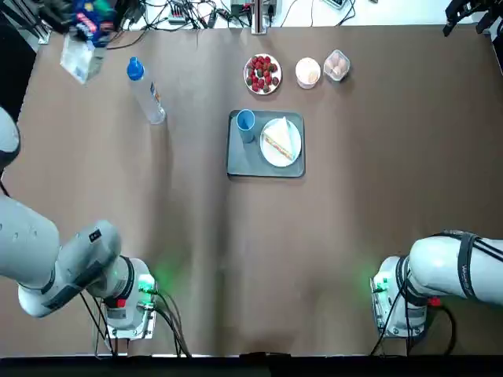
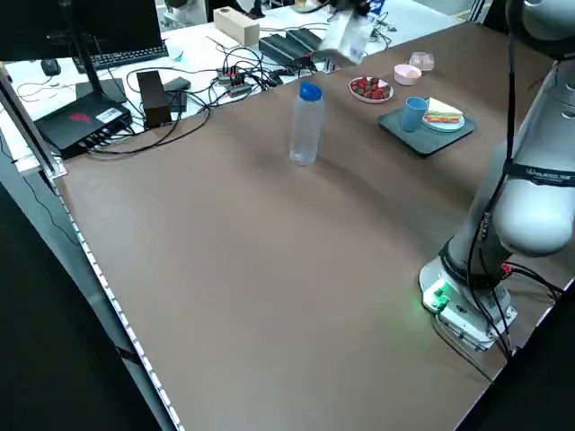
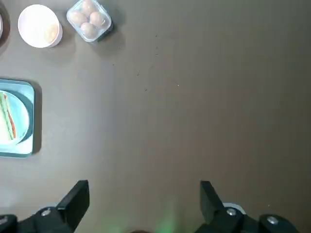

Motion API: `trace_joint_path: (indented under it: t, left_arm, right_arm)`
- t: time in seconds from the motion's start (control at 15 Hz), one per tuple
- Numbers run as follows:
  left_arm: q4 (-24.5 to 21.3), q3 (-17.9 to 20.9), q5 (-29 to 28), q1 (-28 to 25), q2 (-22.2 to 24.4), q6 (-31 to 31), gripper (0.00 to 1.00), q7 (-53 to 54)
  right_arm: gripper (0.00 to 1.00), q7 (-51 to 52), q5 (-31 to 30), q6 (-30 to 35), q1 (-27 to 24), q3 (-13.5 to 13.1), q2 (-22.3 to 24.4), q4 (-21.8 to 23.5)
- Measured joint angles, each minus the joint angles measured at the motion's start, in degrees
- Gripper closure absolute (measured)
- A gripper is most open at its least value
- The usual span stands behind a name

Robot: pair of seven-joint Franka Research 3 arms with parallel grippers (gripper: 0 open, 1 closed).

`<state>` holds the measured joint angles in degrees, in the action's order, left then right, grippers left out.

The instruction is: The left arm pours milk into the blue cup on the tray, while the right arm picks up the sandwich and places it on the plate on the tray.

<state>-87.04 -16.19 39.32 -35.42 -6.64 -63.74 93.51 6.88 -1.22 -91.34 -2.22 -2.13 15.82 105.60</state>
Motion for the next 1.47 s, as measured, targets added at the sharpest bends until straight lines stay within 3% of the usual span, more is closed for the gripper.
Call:
trace_joint_path:
  t: [0.13, 0.6, 1.27, 1.47]
  left_arm:
    - [-0.4, 0.2, 0.2, -8.0, -1.7, 3.0, 0.42, 10.9]
    - [-1.2, 0.3, 0.2, -19.8, -12.3, 4.4, 0.42, 29.8]
    - [-1.6, 0.3, 0.2, -21.0, -31.9, 4.3, 0.41, 45.5]
    - [-1.5, 0.3, 1.1, -21.2, -36.4, 1.6, 0.42, 48.1]
  right_arm:
    - [0.00, 0.0, 0.0, 0.0, 0.0, 0.0, 0.0, 0.0]
    - [0.00, 0.0, 0.0, 0.0, 0.0, 0.0, 0.0, 0.0]
    - [0.00, 0.0, 0.0, 0.0, 0.0, 0.0, 0.0, 0.0]
    - [0.00, 0.0, 0.0, 0.0, 0.0, 0.0, 0.0, 0.0]
